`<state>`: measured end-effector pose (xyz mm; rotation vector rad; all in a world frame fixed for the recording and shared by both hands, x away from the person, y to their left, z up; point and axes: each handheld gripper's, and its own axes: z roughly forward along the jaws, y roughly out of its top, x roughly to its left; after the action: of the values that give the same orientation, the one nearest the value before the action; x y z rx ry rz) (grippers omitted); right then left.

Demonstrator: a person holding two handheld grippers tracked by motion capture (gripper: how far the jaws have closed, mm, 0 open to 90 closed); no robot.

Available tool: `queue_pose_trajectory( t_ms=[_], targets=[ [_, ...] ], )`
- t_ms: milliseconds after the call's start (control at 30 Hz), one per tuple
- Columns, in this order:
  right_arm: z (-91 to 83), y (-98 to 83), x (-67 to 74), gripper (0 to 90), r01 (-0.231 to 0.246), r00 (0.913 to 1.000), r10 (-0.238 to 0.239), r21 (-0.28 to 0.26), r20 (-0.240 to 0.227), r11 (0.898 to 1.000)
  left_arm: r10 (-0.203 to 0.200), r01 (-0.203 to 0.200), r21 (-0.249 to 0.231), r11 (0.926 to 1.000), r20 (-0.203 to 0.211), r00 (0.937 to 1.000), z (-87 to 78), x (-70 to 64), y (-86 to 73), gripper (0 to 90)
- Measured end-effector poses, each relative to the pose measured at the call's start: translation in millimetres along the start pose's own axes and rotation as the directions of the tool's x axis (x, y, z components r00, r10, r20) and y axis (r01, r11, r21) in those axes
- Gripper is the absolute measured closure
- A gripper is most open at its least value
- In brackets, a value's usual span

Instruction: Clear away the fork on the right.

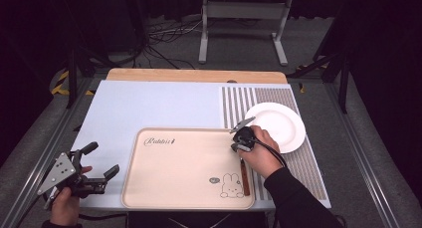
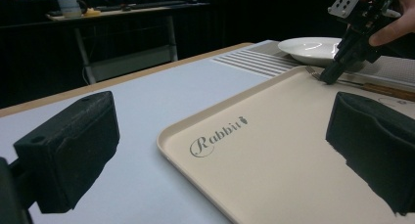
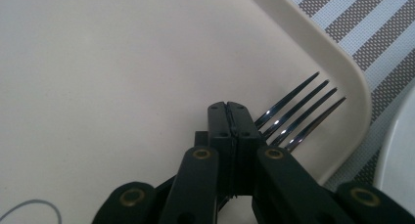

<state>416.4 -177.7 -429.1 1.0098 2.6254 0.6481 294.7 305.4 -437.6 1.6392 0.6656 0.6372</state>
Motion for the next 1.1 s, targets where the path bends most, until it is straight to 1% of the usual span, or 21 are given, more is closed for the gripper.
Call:
queue_pose_trajectory(
  t_ms=[333, 433, 467, 500, 667, 700, 800, 833, 867, 900, 967, 1000, 1033, 1067, 1100],
  targets=[
    [-1.3, -2.2, -3.3, 89.0, -0.024, 0.9996, 0.024, 0.004, 0.012, 1.000, -0.001, 0.001, 0.003, 1.0000, 0.002, 1.0000, 0.8, 0.0, -0.1, 0.0],
    [-1.9, -2.7, -3.2, 84.3, -0.030, 0.9995, 0.030, -0.006, 0.004, 1.000, -0.002, 0.002, 0.000, 1.0000, 0.002, 1.0000, 0.7, 0.0, -0.2, 0.0],
    [-2.8, -2.7, -2.8, 82.6, -0.026, 0.9997, 0.026, -0.011, 0.005, 1.000, -0.002, 0.002, 0.001, 1.0000, 0.002, 1.0000, 0.6, 0.1, -0.2, 0.0],
    [-5.1, -2.4, -1.7, 80.3, -0.022, 0.9998, 0.022, -0.030, 0.004, 0.999, -0.002, 0.002, 0.003, 1.0000, 0.002, 1.0000, 0.4, 0.2, -0.2, 0.0],
    [-10.9, -2.3, 0.6, 74.9, -0.004, 1.0000, 0.004, -0.058, -0.002, 0.998, 0.000, 0.000, 0.003, 1.0000, 0.002, 1.0000, 0.7, -0.2, -0.2, 0.0],
    [-13.2, -2.1, 1.5, 72.2, 0.000, 1.0000, -0.001, -0.069, -0.005, 0.998, 0.000, 0.000, 0.003, 1.0000, 0.002, 1.0000, 0.6, -0.1, -0.2, 0.0],
    [-20.8, -1.4, 3.8, 56.8, 0.019, 0.9997, -0.020, -0.111, -0.014, 0.994, -0.002, 0.002, 0.005, 1.0000, 0.002, 1.0000, 0.7, 0.3, -0.4, 0.0],
    [-22.5, -1.3, 4.5, 50.0, 0.018, 0.9997, -0.020, -0.119, -0.013, 0.993, -0.003, 0.003, 0.003, 1.0000, 0.000, 1.0000, 0.9, 0.0, -0.4, 0.0],
    [-25.0, -1.1, 4.6, 41.4, 0.036, 0.9990, -0.039, -0.136, -0.023, 0.990, 0.000, 0.000, 0.005, 1.0000, 0.001, 1.0000, 0.9, 0.0, -0.4, 0.0],
    [-26.5, -0.9, 5.0, 36.6, 0.038, 0.9986, -0.043, -0.149, -0.031, 0.988, 0.001, -0.001, 0.007, 1.0000, 0.002, 1.0000, 0.8, -0.1, -0.3, 0.0],
    [-33.0, -1.6, 6.4, 29.3, 0.036, 0.9981, -0.045, -0.191, -0.043, 0.981, 0.000, 0.000, 0.004, 1.0000, 0.001, 1.0000, 0.8, -0.3, -0.2, 0.0],
    [-36.1, -2.5, 6.8, 26.3, 0.026, 0.9984, -0.036, -0.202, -0.044, 0.979, 0.000, 0.000, 0.004, 1.0000, 0.001, 1.0000, 0.7, -0.3, -0.3, 0.0],
    [-36.1, -2.5, 6.8, 26.3, 0.026, 0.9984, -0.036, -0.202, -0.044, 0.979, 0.000, 0.000, 0.004, 1.0000, 0.001, 1.0000, 0.7, -0.3, -0.3, 0.0],
    [-39.5, -3.7, 6.9, 24.7, 0.015, 0.9985, -0.026, -0.211, -0.049, 0.977, -0.002, 0.002, 0.005, 1.0000, 0.001, 1.0000, 0.6, -0.3, -0.3, 0.0],
    [-44.9, -5.9, 6.4, 23.9, 0.026, 0.9982, -0.038, -0.232, -0.047, 0.972, -0.001, 0.001, 0.004, 1.0000, 0.000, 1.0000, 0.6, -0.3, -0.3, 0.0]
  ],
)
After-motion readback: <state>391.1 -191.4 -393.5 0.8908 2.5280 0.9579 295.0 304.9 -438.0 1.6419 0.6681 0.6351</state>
